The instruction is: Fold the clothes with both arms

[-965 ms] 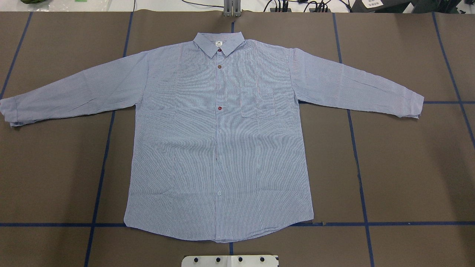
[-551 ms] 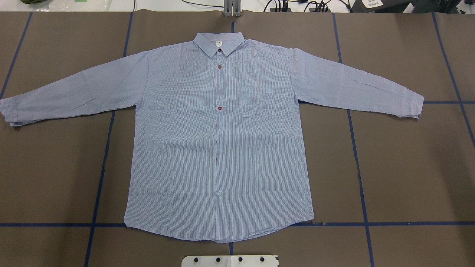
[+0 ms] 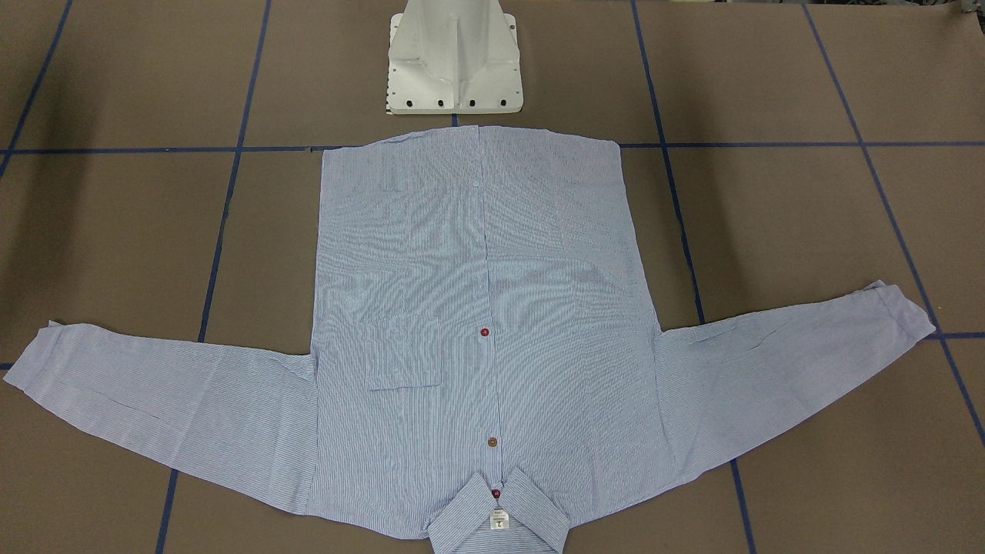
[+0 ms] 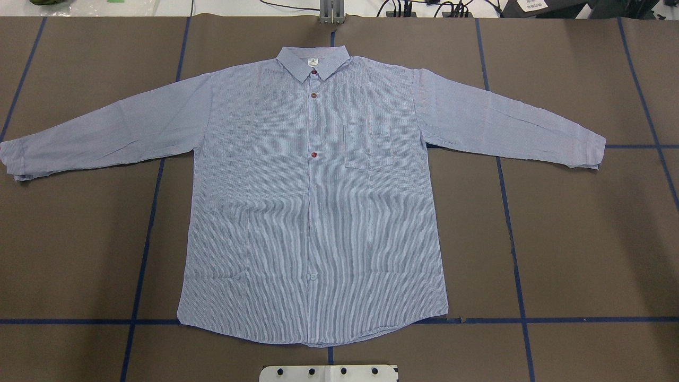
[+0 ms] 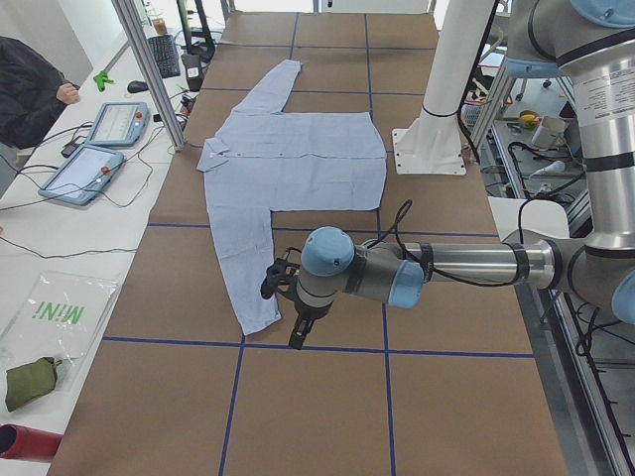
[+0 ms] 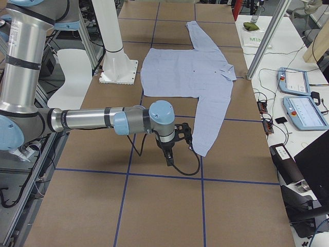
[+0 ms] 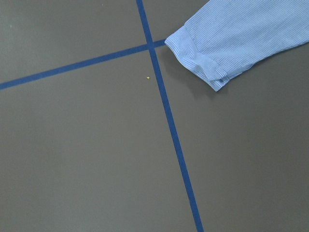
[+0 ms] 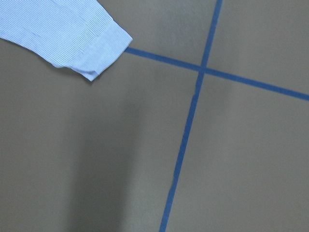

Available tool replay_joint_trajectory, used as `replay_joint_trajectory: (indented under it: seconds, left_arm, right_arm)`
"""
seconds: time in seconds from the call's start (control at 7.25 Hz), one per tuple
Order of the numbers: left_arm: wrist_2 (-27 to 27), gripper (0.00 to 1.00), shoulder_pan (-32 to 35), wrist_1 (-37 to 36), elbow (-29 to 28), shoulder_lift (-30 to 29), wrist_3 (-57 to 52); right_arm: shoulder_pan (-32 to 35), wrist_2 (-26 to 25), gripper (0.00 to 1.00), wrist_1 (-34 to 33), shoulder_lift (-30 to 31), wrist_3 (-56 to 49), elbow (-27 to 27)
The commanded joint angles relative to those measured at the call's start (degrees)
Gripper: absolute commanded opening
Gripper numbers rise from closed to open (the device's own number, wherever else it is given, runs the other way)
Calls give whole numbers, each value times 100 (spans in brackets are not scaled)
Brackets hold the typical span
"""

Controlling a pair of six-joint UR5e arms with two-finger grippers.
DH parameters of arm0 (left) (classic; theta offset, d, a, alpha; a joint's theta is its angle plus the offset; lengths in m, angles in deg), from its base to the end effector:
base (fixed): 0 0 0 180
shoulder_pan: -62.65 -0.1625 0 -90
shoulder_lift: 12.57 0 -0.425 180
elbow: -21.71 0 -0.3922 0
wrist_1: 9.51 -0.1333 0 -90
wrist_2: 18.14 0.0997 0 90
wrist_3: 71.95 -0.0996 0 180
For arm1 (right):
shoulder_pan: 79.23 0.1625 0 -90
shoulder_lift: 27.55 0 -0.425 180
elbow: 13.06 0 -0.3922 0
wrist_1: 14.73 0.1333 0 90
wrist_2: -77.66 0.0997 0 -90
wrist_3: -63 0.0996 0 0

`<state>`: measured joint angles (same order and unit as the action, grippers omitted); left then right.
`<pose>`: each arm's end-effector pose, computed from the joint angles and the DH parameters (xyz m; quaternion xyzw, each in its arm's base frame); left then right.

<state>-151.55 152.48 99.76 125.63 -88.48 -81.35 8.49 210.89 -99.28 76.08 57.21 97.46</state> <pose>-0.0636 -0.4068 0.6116 0.1830 0.3511 0.1376 0.9079 0.0490 -0.4044 0.5781 0.1111 -0.3630 -0.1045 0.9192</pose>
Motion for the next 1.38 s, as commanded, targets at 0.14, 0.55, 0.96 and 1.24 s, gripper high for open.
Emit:
replay_joint_trajectory:
  seconds: [0.14,0.55,0.96,1.24]
  left_arm:
    - [342,100,-9,2078,-695,-933,18]
    - [324,100,-9,2194,-874,-1040,0]
    - [315,100,-1,2264,-848,-970,-26]
    - [315,100,-1,2291,-848,-970,-26]
  right_arm:
    - [9,-78,100,667,-527,69,-512]
    - [-296,-156,100,1619,-748,1300,-925]
    - [-1867,-1156,100,4526,-817,4621,-1934]
    - [-2816,-2225,100,5122,-844,5900,-2069]
